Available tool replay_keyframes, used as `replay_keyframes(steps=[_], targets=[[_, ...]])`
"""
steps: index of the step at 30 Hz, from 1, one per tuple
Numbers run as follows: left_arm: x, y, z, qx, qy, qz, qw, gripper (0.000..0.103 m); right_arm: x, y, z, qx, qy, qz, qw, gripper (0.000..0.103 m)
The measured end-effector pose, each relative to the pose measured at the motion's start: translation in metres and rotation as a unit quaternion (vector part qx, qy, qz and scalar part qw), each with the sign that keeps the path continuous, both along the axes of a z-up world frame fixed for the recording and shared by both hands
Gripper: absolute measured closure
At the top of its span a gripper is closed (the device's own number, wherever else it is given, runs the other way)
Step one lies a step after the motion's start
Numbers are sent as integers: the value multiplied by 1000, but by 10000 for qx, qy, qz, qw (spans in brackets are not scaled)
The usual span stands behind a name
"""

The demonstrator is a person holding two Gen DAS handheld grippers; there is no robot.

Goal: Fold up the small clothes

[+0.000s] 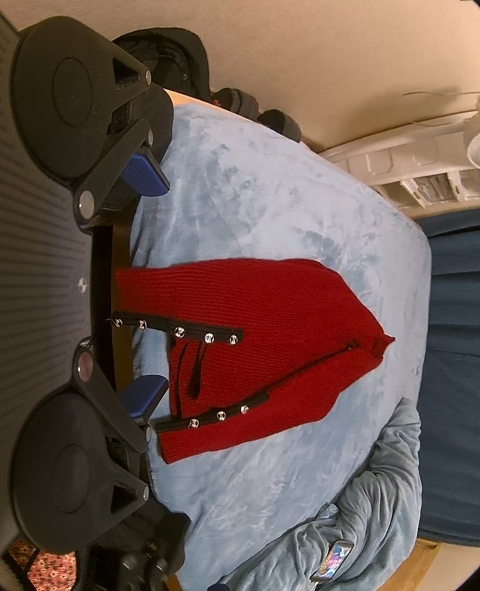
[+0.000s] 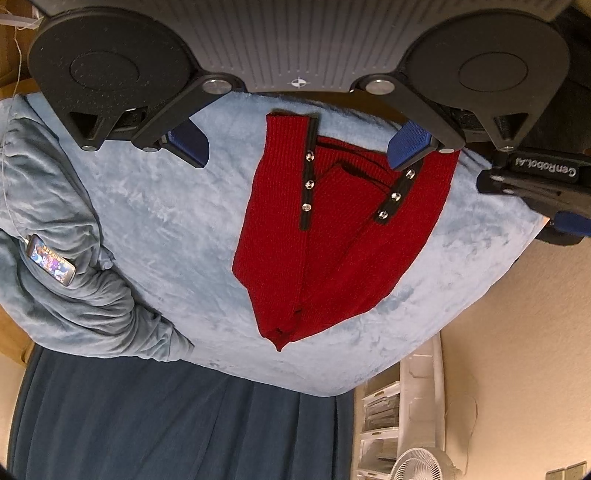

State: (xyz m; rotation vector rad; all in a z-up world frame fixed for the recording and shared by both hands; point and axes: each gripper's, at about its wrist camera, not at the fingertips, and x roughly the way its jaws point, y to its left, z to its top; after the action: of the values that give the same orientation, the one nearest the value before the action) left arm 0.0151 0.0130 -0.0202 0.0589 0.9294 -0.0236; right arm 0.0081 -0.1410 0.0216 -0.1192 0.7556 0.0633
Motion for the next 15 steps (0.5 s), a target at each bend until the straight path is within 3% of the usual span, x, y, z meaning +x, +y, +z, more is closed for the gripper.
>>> replay_keyframes(steps=[6,9,15], targets=[[41,31,-9,-261,264,555,9978,0,55,-26,-9,281,-65,-360,9989,1],[65,46,-13,-295,379,820,9955,0,104,-29,-24,282,1,-355,9990,1],[109,63,-31,-164,709,1107,9912,0,243,-16,-86,110,563,-214,9981,1]])
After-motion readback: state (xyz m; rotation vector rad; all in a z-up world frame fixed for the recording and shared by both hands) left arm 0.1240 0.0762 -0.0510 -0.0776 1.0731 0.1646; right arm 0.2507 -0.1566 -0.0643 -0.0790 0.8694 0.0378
